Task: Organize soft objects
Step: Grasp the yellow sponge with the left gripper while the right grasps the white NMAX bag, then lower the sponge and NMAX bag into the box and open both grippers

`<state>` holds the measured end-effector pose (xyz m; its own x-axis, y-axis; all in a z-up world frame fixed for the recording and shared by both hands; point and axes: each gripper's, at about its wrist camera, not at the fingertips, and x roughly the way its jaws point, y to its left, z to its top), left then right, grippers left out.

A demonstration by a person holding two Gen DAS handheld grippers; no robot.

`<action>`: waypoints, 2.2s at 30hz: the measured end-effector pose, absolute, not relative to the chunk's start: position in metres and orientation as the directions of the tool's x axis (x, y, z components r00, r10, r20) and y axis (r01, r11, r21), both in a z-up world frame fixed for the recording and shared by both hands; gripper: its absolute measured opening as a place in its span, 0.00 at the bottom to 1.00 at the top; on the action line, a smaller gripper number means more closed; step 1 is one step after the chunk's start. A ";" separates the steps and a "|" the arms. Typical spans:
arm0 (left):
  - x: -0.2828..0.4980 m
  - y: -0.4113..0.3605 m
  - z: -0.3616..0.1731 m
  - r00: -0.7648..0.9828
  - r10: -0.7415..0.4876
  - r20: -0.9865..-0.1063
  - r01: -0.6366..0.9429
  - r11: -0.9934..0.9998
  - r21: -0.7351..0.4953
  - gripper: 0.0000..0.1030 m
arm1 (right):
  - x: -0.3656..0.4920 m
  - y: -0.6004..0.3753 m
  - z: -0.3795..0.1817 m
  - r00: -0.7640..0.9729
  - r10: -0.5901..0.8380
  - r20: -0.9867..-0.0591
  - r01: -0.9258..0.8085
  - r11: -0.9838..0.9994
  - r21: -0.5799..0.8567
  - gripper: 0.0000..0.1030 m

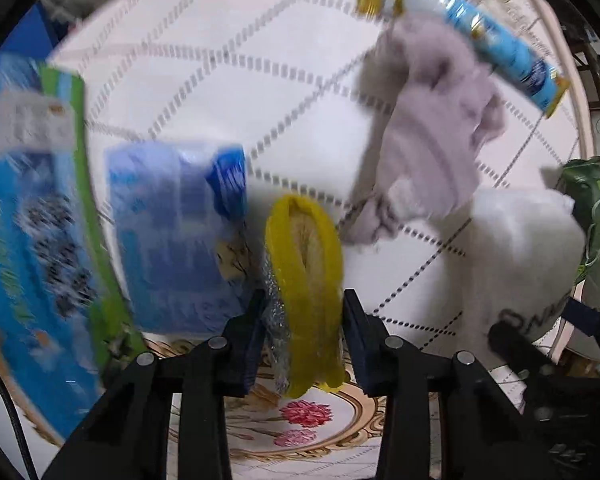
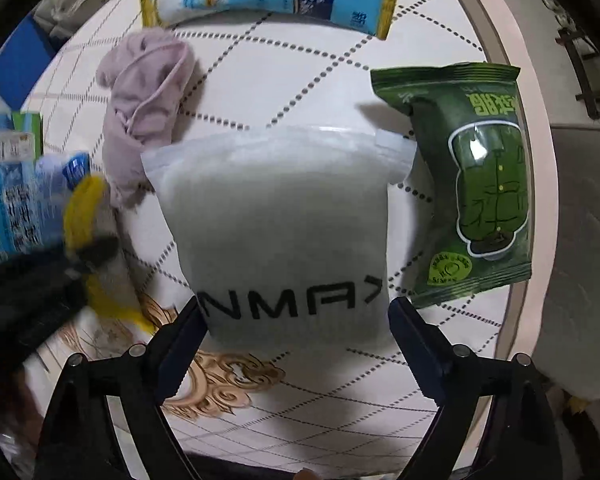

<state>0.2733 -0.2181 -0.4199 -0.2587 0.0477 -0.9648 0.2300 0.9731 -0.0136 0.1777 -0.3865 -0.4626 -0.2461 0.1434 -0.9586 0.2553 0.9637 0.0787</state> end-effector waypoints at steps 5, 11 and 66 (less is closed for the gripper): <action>0.267 -0.220 -0.425 -0.241 0.039 -0.970 0.223 0.975 -0.016 0.32 | 0.194 -0.384 -0.468 -0.217 0.120 -0.969 0.295 0.954 0.052 0.92; 0.253 -0.212 -0.403 -0.186 0.008 -0.983 0.189 0.982 -0.028 0.29 | 0.197 -0.379 -0.472 -0.196 0.101 -0.975 0.349 0.937 0.027 0.73; 0.308 0.206 -0.325 -0.206 -0.028 -0.978 -0.083 0.997 -0.011 0.66 | 0.209 0.086 -0.409 -0.157 0.226 -0.961 0.042 0.974 0.222 1.00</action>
<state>0.3078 0.2056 -0.3250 -0.2063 -0.0281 -0.9781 -0.0827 0.9965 -0.0111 0.2095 0.0861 -0.4095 -0.1571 0.2258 -0.9614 0.0423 0.9742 0.2219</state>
